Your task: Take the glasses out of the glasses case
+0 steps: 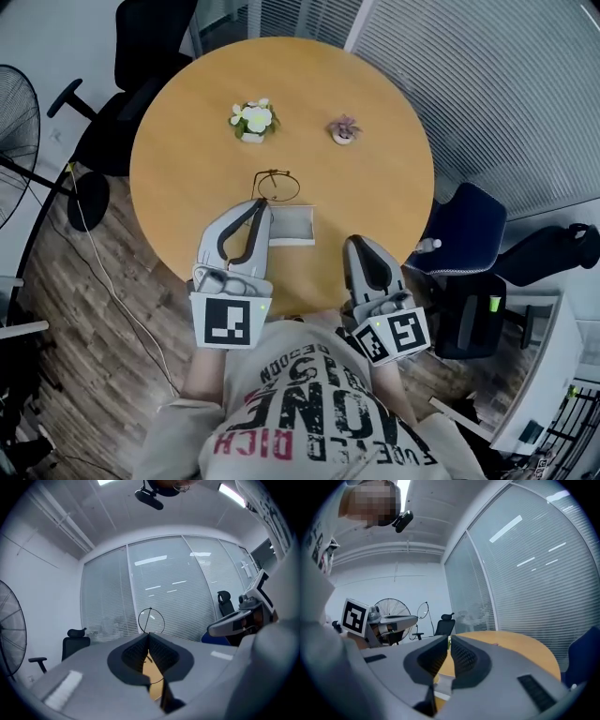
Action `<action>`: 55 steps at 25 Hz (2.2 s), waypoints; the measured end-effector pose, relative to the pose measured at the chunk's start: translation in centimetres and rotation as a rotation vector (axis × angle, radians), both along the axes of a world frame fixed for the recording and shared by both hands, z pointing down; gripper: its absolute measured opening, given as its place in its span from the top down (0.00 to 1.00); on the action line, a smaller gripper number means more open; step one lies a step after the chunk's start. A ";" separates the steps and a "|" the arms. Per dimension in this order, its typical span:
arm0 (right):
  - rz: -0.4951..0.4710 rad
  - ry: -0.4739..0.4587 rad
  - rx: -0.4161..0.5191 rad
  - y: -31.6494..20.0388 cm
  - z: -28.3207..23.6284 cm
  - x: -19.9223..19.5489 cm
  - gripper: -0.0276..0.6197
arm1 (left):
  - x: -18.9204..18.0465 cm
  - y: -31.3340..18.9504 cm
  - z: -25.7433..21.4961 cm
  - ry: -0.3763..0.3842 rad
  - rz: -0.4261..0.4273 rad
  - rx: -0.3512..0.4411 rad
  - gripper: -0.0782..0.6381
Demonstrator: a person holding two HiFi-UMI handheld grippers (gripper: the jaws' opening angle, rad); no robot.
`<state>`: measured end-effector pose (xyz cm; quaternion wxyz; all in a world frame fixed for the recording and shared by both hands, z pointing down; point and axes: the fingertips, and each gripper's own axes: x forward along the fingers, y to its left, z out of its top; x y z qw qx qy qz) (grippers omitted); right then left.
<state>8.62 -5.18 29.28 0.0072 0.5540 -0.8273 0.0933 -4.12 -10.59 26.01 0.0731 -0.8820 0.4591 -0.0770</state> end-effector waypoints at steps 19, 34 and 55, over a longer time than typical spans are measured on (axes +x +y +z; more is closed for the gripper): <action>-0.077 -0.010 0.068 9.1 -2.3 3.8 0.91 | 1.1 11.4 -3.0 0.111 -0.180 0.056 0.87; -0.088 -0.014 0.117 14.6 -3.8 3.2 0.91 | -0.4 18.1 -3.6 0.194 -0.197 0.077 0.87; -0.016 -0.035 0.119 15.0 -4.3 -1.5 0.91 | -4.1 18.0 -1.5 0.213 -0.091 -0.009 0.87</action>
